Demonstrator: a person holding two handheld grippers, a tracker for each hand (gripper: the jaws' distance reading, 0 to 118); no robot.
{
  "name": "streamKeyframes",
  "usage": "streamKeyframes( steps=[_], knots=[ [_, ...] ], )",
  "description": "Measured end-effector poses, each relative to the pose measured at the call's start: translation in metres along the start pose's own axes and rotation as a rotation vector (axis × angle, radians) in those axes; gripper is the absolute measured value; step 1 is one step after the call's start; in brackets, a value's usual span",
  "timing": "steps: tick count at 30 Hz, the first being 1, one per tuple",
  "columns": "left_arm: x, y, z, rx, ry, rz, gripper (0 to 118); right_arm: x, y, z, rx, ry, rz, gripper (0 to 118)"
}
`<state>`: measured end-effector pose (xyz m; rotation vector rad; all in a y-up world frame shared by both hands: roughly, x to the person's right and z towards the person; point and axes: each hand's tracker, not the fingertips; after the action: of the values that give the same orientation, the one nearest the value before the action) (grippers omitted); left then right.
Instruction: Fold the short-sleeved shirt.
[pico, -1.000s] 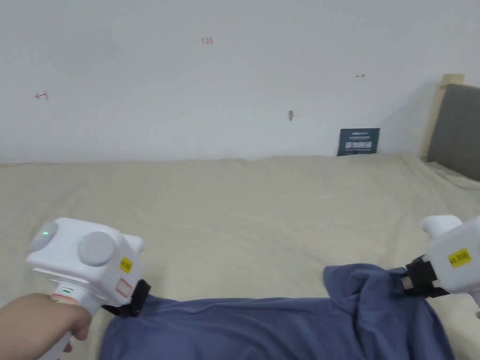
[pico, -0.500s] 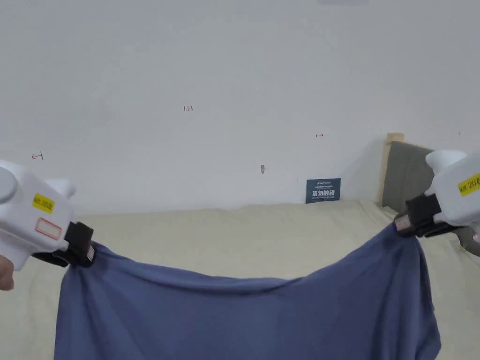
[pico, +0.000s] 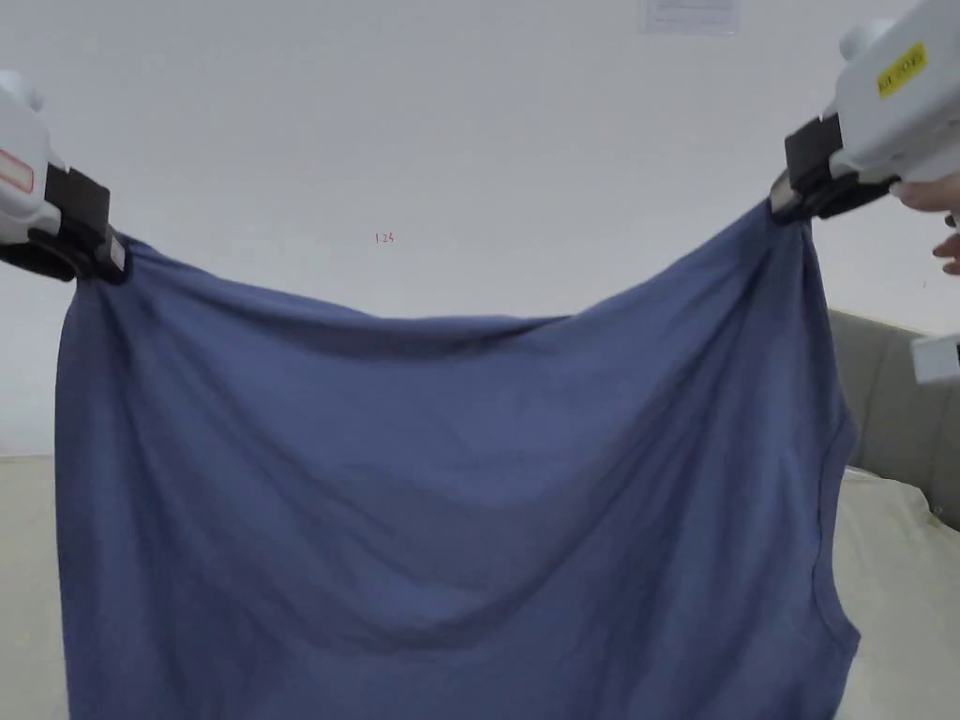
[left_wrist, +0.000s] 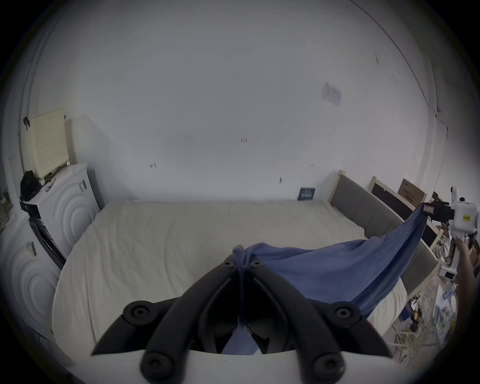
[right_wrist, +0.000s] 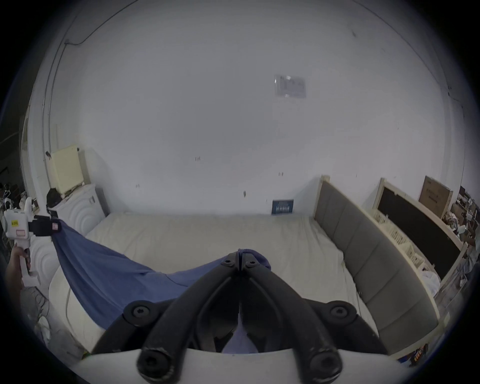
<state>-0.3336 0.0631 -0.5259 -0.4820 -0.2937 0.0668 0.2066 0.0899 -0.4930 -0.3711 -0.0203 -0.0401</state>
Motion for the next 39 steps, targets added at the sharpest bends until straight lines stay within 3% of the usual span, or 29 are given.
streamKeyframes(
  steps=[4, 9, 12, 17, 20, 26, 29, 32, 35, 36, 39],
  knots=[
    [-0.004, 0.036, -0.013, 0.073, 0.016, 0.016, 3, -0.017, 0.041, -0.017, 0.079, -0.065, 0.031, 0],
    [-0.028, 0.091, -0.045, 0.196, 0.009, 0.081, 3, -0.03, 0.091, -0.042, 0.157, -0.113, -0.01, 0],
    [-0.036, 0.113, -0.057, 0.279, 0.014, 0.106, 3, -0.037, 0.116, -0.056, 0.225, -0.172, 0.01, 0],
    [-0.043, 0.131, -0.08, 0.318, -0.002, 0.123, 3, -0.049, 0.134, -0.08, 0.241, -0.148, 0.015, 0],
    [-0.046, 0.125, -0.108, 0.288, 0.02, 0.081, 3, -0.059, 0.118, -0.107, 0.226, -0.164, 0.081, 0],
    [-0.049, 0.04, -0.171, 0.067, 0.057, 0.004, 3, -0.054, 0.004, -0.183, 0.068, -0.077, 0.057, 0],
    [-0.051, -0.027, -0.194, -0.047, 0.006, 0.0, 3, -0.05, -0.085, -0.198, -0.014, -0.017, 0.124, 0],
    [-0.041, -0.098, -0.201, -0.128, -0.066, 0.039, 3, -0.047, -0.17, -0.182, -0.086, 0.072, 0.122, 0],
    [-0.013, -0.177, -0.177, -0.198, -0.124, -0.033, 3, -0.038, -0.252, -0.15, -0.143, 0.16, 0.082, 0],
    [-0.008, -0.202, -0.169, -0.242, -0.13, -0.058, 3, -0.036, -0.28, -0.128, -0.131, 0.126, 0.078, 0],
    [-0.002, -0.265, -0.13, -0.264, -0.167, -0.012, 3, -0.018, -0.335, -0.071, -0.131, 0.15, -0.006, 0]
  ],
)
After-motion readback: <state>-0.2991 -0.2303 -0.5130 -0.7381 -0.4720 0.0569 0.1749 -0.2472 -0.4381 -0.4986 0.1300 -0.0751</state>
